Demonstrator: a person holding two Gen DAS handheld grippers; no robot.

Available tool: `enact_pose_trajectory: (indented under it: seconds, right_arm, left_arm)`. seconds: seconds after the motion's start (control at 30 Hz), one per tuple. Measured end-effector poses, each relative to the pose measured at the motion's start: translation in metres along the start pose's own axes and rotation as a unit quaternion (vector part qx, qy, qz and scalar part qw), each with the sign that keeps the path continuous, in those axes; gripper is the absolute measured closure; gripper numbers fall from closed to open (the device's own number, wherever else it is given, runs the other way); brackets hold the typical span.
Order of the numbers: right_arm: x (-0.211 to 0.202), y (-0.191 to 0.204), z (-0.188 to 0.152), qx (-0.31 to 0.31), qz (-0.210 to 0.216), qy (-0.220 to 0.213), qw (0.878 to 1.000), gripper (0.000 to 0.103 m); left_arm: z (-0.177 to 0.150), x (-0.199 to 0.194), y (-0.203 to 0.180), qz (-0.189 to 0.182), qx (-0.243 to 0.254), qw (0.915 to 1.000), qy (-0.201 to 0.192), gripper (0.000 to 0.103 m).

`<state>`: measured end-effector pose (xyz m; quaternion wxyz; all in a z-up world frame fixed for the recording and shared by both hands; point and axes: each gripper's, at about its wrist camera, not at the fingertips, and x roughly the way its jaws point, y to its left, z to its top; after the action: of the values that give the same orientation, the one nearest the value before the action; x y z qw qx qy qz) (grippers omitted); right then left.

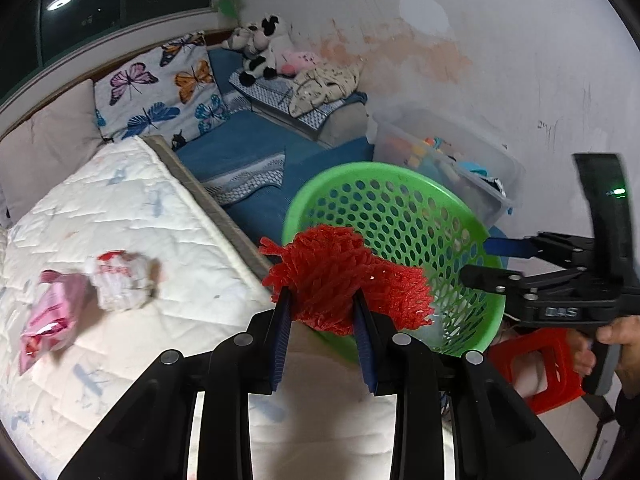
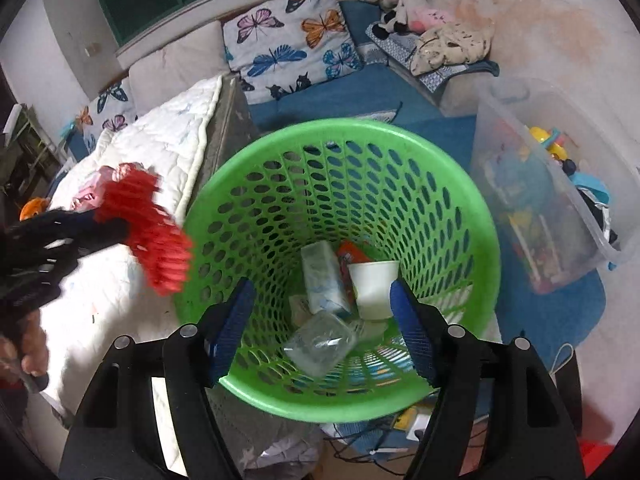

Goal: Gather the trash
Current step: 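Carry the bottle and red net over the basket and open both grippers, then move the left gripper to the pink snack wrapper and grasp it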

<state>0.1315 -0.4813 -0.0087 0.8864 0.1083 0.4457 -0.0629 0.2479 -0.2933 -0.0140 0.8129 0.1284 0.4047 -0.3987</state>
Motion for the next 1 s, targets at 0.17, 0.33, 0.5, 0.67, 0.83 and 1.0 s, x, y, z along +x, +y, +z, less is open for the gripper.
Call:
enact_pose_trajectory:
  seconds: [0.17, 0.33, 0.5, 0.67, 0.83, 1.0]
  right_arm:
    - [-0.015, -0.005, -0.002, -0.007, -0.008, -0.012, 1.000, 0.032]
    - [-0.026, -0.013, -0.006, -0.007, -0.010, -0.019, 1.000, 0.032]
    - [-0.027, -0.019, -0.009, -0.003, -0.013, -0.019, 1.000, 0.032]
    - [-0.026, -0.016, -0.010, -0.003, -0.009, -0.018, 1.000, 0.032]
    - [-0.029, -0.006, -0.009, -0.013, -0.002, -0.020, 1.000, 0.032]
    - [-0.028, 0.010, -0.006, -0.030, 0.006, -0.018, 0.999, 0.032]
  left_arm:
    - [0.003, 0.024, -0.013, -0.003, -0.001, 0.9998, 0.021, 0.072]
    - [0.001, 0.036, -0.025, 0.012, 0.001, 0.9995, 0.028, 0.046]
    - [-0.001, 0.033, -0.028, 0.012, 0.004, 0.9998, 0.018, 0.029]
    - [-0.003, 0.027, -0.026, 0.005, 0.004, 0.9999, 0.011, 0.023]
    - [-0.008, 0.017, -0.017, 0.013, -0.005, 0.9999, 0.003, 0.023]
    - [-0.014, -0.004, 0.009, 0.040, -0.027, 0.9987, -0.016, 0.023]
